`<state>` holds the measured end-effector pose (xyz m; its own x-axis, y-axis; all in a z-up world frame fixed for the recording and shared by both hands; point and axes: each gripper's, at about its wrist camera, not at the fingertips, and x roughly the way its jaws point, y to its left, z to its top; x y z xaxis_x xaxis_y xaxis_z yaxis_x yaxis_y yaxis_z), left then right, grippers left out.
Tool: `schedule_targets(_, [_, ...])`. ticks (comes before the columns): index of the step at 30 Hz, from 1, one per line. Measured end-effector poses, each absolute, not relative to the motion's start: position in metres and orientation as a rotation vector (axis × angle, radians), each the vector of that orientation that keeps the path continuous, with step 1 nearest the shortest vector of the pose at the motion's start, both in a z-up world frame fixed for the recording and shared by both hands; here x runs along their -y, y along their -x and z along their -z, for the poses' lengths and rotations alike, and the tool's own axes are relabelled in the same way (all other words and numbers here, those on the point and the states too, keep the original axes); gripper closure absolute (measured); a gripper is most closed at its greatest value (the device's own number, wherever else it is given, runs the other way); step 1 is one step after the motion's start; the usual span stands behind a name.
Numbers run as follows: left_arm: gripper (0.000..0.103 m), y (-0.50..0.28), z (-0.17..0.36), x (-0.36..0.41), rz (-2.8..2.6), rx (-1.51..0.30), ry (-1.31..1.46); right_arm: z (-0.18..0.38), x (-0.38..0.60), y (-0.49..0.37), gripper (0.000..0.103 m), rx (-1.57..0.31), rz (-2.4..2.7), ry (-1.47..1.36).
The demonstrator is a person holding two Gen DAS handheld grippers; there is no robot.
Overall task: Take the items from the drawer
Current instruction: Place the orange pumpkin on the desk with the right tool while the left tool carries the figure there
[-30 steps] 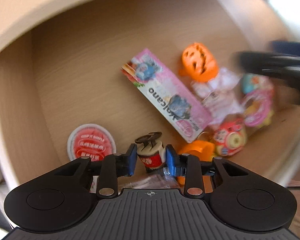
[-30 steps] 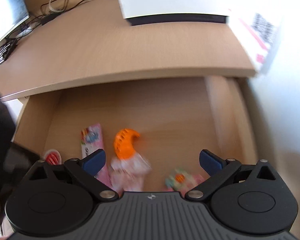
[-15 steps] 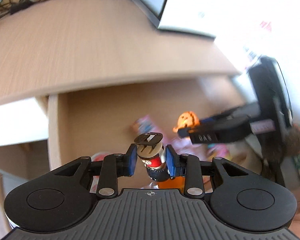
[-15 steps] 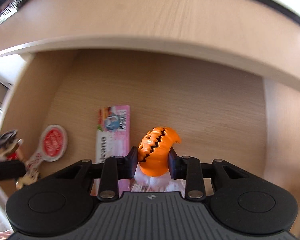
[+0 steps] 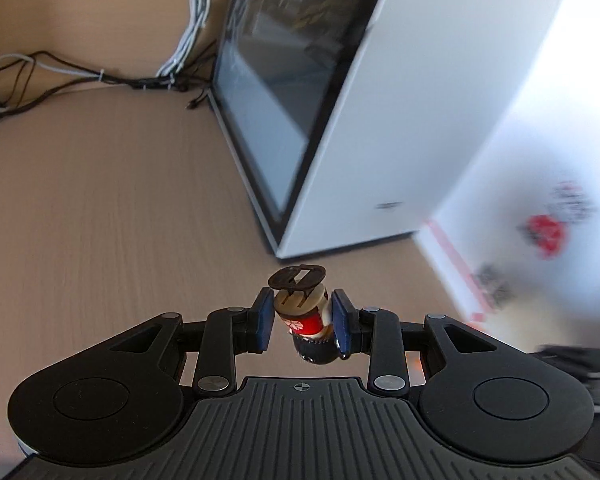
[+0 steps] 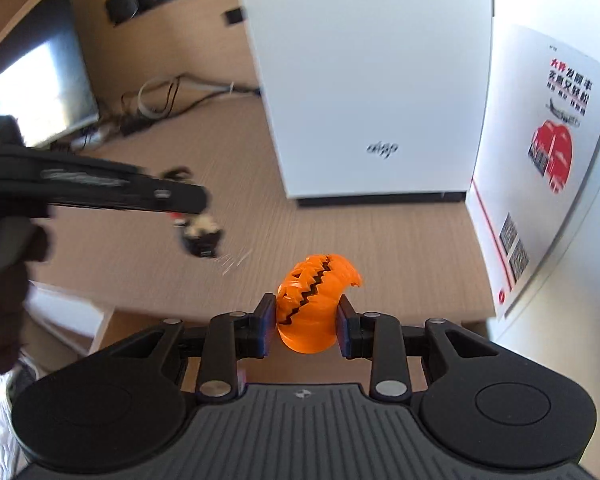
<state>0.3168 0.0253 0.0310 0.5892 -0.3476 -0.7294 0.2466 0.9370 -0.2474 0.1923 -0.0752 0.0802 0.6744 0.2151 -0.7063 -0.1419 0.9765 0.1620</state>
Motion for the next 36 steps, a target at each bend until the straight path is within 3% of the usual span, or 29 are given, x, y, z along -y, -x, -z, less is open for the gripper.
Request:
schedule_targets(10, [0.068,-0.341,0.036,-0.013,0.278,-0.846,-0.018,-0.04,0.097,-0.268,0.073,-0.835,-0.124,-0.132])
schedule_targets(22, [0.069,-0.34,0.033,-0.031,0.262,-0.822,0.085,-0.004,0.081,-0.322,0.073,-0.846,-0.171,-0.087])
schedule_targets(23, [0.069,-0.339,0.031,-0.034,0.277,-0.828,0.093,-0.004,0.081,-0.323,0.072,-0.845,-0.172,-0.086])
schedule_targets(27, [0.068,-0.322,0.012,-0.046,0.341,-0.822,0.098,-0.015,0.083,-0.312,0.05,-0.804,-0.149,-0.093])
schedule_targets(32, [0.069,-0.294,-0.02,-0.074,0.319,-0.678,0.191,-0.043,0.086,-0.277,0.047,-0.719,-0.144,-0.104])
schedule_targets(36, [0.07,-0.283,-0.029,-0.083,0.291,-0.694,0.153,-0.052,0.085,-0.246,0.044,-0.707,-0.142,-0.087])
